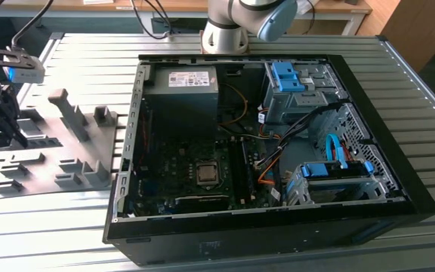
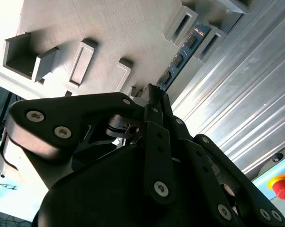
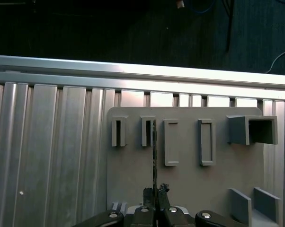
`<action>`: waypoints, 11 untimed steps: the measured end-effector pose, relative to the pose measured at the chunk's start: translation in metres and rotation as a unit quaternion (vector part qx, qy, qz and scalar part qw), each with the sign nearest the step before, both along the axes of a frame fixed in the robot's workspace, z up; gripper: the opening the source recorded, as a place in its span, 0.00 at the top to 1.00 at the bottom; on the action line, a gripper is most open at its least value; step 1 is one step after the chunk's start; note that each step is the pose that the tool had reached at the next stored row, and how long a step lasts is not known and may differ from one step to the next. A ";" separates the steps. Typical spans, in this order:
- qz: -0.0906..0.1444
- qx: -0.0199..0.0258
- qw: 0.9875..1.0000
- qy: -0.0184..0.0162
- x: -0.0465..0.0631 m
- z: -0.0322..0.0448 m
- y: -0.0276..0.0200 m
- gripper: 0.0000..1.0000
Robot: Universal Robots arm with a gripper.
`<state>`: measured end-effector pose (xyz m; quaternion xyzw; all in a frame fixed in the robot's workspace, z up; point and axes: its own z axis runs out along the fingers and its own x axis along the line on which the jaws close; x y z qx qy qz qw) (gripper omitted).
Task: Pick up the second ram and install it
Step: 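Pick up the second ram and move it above second insertion slot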
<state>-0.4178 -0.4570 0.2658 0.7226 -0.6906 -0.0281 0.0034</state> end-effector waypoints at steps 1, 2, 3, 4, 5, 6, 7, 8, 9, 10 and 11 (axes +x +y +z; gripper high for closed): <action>0.000 0.000 1.000 0.000 0.000 0.0011 0.0000 0.86; 0.000 0.000 1.000 0.000 0.000 0.0024 0.0000 0.86; 0.000 0.000 1.000 0.000 0.000 0.0035 0.0000 0.86; 0.000 0.000 1.000 0.000 0.000 0.0049 0.0000 0.86; 0.000 0.000 1.000 0.000 0.000 0.0064 0.0000 0.86; 0.000 0.000 1.000 0.000 0.000 0.0079 0.0000 0.86; 0.000 0.001 1.000 0.000 0.000 0.0095 0.0000 0.86; 0.000 0.001 1.000 0.000 0.000 0.0110 0.0000 0.86; 0.000 0.001 1.000 0.000 0.000 0.0122 0.0000 0.86; 0.000 0.001 1.000 0.000 0.000 0.0134 0.0000 0.86; 0.000 0.001 1.000 0.000 0.000 0.0144 0.0000 0.86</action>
